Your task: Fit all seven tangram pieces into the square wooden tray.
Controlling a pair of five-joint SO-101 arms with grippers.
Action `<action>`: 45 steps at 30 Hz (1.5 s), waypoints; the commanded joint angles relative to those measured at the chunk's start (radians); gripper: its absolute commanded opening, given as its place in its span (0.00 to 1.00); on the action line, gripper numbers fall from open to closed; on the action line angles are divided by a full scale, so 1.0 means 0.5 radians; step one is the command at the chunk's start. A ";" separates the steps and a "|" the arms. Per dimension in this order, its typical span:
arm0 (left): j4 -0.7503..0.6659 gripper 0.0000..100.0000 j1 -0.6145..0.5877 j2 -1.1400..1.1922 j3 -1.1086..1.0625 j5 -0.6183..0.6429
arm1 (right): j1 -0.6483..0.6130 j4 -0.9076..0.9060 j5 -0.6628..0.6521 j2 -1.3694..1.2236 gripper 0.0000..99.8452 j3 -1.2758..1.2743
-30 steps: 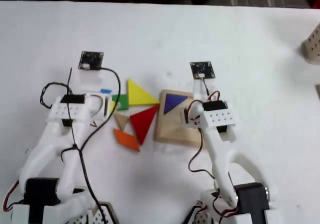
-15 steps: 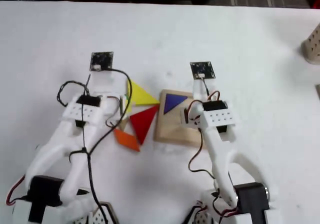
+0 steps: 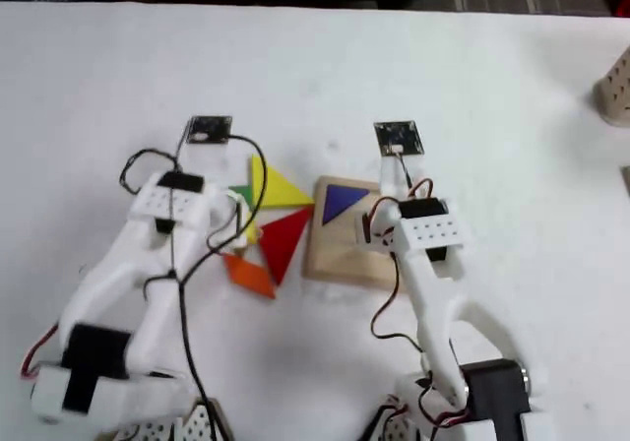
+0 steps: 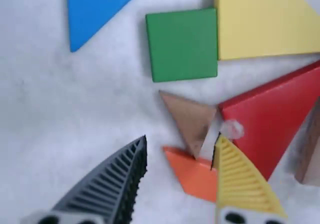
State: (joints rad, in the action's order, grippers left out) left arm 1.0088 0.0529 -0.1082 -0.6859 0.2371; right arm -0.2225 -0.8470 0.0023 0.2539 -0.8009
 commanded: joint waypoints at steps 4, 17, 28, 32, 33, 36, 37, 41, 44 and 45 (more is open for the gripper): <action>0.040 0.24 0.127 -0.704 -0.482 -0.037 | 0.017 0.032 -0.031 0.084 0.02 0.000; -0.015 0.34 0.364 -0.520 -0.549 -0.985 | 0.008 0.035 -0.031 0.084 0.02 -0.012; -0.457 0.34 0.238 -0.474 -0.546 -1.982 | 0.014 0.035 -0.031 0.084 0.02 -0.015; -0.325 0.34 0.299 -0.272 -0.411 -2.105 | 0.008 0.035 -0.031 0.084 0.02 -0.015; -0.288 0.34 0.299 -0.213 -0.365 -2.151 | 0.008 0.035 -0.031 0.084 0.02 -0.015; -0.209 0.34 0.321 -0.020 -0.221 -2.249 | 0.011 0.035 -0.031 0.084 0.02 -0.015; -0.196 0.34 0.318 0.035 -0.166 -2.234 | 0.014 0.035 -0.031 0.084 0.02 -0.015; -0.107 0.34 0.311 0.152 -0.055 -2.243 | 0.017 0.035 -0.031 0.084 0.02 -0.015; -0.092 0.34 0.311 0.152 -0.052 -2.243 | 0.020 0.035 -0.031 0.084 0.02 -0.015; -0.089 0.34 0.315 0.152 -0.052 -2.240 | 0.020 0.035 -0.031 0.084 0.02 -0.015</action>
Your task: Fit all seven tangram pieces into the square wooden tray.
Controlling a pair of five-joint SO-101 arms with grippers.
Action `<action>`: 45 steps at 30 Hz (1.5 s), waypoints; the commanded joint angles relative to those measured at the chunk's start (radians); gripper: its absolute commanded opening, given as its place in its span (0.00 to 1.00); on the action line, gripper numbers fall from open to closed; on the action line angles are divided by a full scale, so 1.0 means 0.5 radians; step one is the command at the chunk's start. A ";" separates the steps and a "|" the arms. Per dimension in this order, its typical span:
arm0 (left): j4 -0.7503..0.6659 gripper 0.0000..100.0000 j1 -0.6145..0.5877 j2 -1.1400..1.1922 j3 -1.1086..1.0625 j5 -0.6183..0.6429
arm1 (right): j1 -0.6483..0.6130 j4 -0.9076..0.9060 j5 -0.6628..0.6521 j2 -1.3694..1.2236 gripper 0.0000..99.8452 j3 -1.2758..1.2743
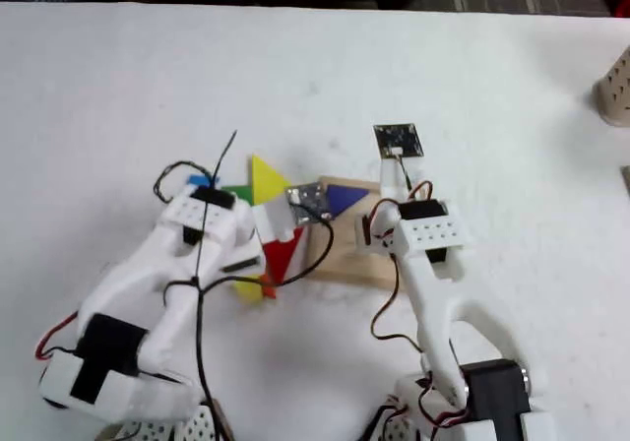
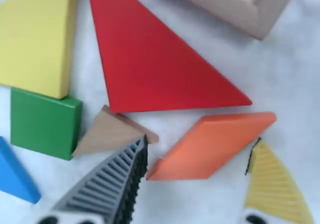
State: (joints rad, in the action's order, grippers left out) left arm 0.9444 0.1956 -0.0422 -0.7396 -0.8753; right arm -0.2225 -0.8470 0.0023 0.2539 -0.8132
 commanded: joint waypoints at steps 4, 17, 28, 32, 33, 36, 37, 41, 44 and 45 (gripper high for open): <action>0.175 0.34 0.044 0.023 0.058 -0.123 | 0.020 0.035 -0.031 0.087 0.02 0.009; 0.086 0.27 0.038 0.038 0.052 0.037 | 0.023 0.035 -0.031 0.087 0.02 0.009; 0.083 0.17 0.044 0.038 0.049 0.316 | 0.023 0.035 -0.031 0.087 0.02 0.012; 0.083 0.09 0.044 0.038 0.049 0.316 | 0.023 0.035 -0.031 0.091 0.02 0.015; 0.080 0.08 0.044 0.038 0.049 0.316 | 0.023 0.035 -0.031 0.094 0.02 0.015; 0.080 0.08 0.044 0.038 0.052 0.331 | 0.023 0.035 -0.031 0.100 0.02 0.015; 0.080 0.08 0.044 0.038 0.052 0.334 | 0.023 0.032 -0.031 0.103 0.02 0.015; 0.080 0.08 0.029 0.026 0.068 0.497 | 0.029 0.032 -0.031 0.103 0.02 0.015; 0.080 0.08 0.029 0.020 0.074 0.792 | 0.066 0.032 -0.031 0.103 0.02 0.018; 0.092 0.08 0.029 0.014 0.086 0.893 | 0.072 0.032 -0.031 0.103 0.02 0.021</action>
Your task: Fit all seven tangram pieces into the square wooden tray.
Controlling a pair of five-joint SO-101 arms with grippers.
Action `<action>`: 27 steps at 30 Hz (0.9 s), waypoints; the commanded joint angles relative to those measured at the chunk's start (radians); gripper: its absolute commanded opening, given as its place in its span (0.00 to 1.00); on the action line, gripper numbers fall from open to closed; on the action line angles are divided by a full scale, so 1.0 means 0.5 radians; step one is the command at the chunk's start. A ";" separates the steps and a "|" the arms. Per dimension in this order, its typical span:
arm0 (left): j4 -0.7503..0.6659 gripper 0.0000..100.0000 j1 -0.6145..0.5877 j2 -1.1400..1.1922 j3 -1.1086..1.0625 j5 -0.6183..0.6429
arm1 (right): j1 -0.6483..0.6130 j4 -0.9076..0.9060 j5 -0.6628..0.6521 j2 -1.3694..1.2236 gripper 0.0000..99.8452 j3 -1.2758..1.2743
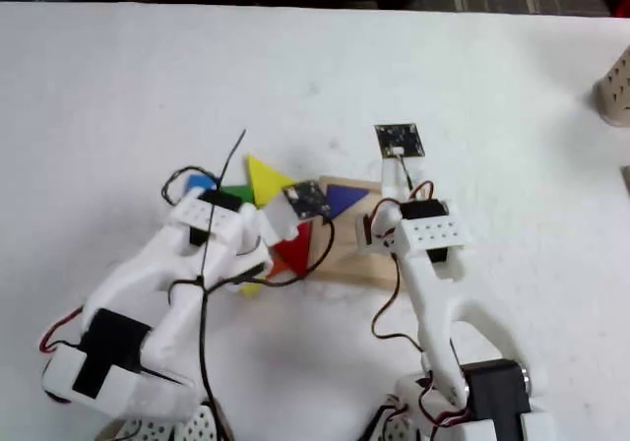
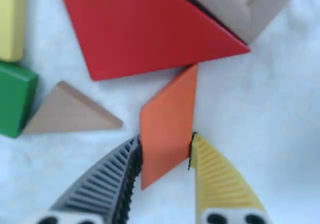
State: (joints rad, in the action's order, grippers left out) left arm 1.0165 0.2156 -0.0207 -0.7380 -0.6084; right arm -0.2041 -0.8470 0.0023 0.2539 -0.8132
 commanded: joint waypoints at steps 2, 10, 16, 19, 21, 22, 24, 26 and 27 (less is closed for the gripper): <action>-0.015 0.07 -0.014 -0.069 0.120 0.562 | 0.038 0.032 -0.031 0.103 0.02 0.021; 0.242 0.07 -0.029 -0.446 0.107 0.961 | 0.060 0.032 -0.028 0.103 0.02 0.021; 0.295 0.07 0.072 -0.784 -0.015 0.970 | 0.097 0.032 -0.021 0.103 0.02 0.021; 0.288 0.08 0.198 -0.907 -0.061 0.970 | 0.173 0.032 -0.021 0.103 0.02 0.018; 0.245 0.08 0.305 -0.950 -0.068 0.973 | 0.232 0.032 -0.018 0.100 0.02 0.012; 0.212 0.08 0.361 -0.950 -0.064 0.973 | 0.262 0.032 -0.018 0.091 0.02 0.012; 0.141 0.08 0.496 -0.950 -0.052 1.049 | 0.330 0.032 -0.015 0.087 0.02 0.012; 0.046 0.08 0.615 -0.950 -0.049 1.221 | 0.394 0.032 -0.015 0.087 0.02 0.012; -0.009 0.08 0.667 -0.947 -0.049 1.289 | 0.422 0.032 -0.015 0.087 0.02 0.009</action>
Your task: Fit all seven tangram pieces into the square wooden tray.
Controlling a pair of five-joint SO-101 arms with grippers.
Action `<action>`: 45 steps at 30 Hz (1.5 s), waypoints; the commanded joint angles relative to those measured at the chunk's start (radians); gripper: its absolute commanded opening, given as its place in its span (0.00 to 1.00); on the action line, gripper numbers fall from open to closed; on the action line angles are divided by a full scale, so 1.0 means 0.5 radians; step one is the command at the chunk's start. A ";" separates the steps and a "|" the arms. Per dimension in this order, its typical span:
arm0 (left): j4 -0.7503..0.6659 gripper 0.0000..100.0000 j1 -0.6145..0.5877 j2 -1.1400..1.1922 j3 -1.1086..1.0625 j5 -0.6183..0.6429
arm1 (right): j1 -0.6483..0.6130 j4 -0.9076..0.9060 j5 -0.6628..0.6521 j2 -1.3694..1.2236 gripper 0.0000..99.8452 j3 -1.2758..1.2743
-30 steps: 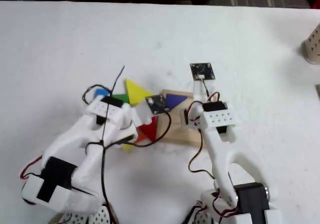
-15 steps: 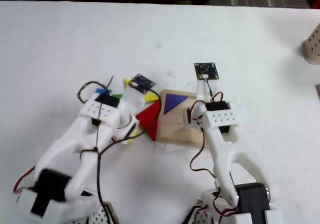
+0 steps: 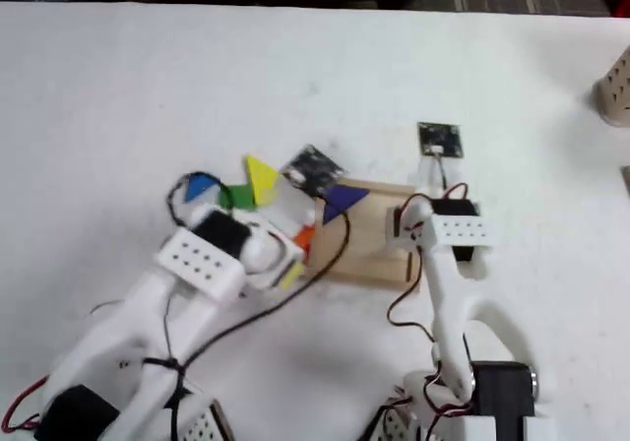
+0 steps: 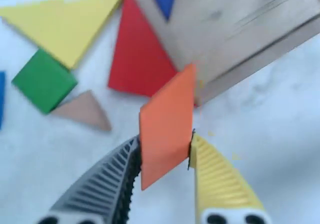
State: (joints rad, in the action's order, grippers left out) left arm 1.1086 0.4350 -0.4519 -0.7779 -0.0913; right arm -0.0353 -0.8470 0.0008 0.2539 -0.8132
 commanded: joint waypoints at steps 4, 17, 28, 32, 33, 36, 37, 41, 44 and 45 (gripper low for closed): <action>-0.411 0.07 0.361 -0.002 0.031 0.417 | 0.189 0.023 -0.012 0.084 0.02 0.000; -0.672 0.08 0.370 0.916 0.571 0.466 | 0.226 0.032 -0.012 0.087 0.02 -0.040; -0.669 0.28 0.351 1.198 0.724 0.470 | 0.226 0.032 -0.012 0.087 0.02 -0.040; -0.476 0.23 0.269 1.100 0.746 0.463 | 0.226 0.032 -0.012 0.087 0.02 -0.040; -0.408 0.22 0.247 1.042 0.746 0.463 | 0.226 0.032 -0.012 0.087 0.02 -0.040; -0.206 0.18 0.186 0.821 0.730 0.460 | 0.226 0.032 -0.015 0.087 0.02 -0.040; -0.138 0.17 0.155 0.747 0.727 0.460 | 0.222 0.032 -0.018 0.087 0.02 -0.040; 0.009 0.15 -0.026 0.535 0.678 0.460 | 0.210 0.032 -0.021 0.087 0.02 -0.040; -0.110 0.15 -0.152 0.471 0.516 0.460 | 0.210 0.032 -0.015 0.087 0.02 -0.040; -0.166 0.15 -0.173 0.459 0.457 0.460 | 0.210 0.026 -0.015 0.094 0.02 -0.043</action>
State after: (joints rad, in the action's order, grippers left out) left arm 1.0886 0.4150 -0.1435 -0.4910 0.1327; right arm 0.0660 -0.8454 0.0008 0.2539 -0.8393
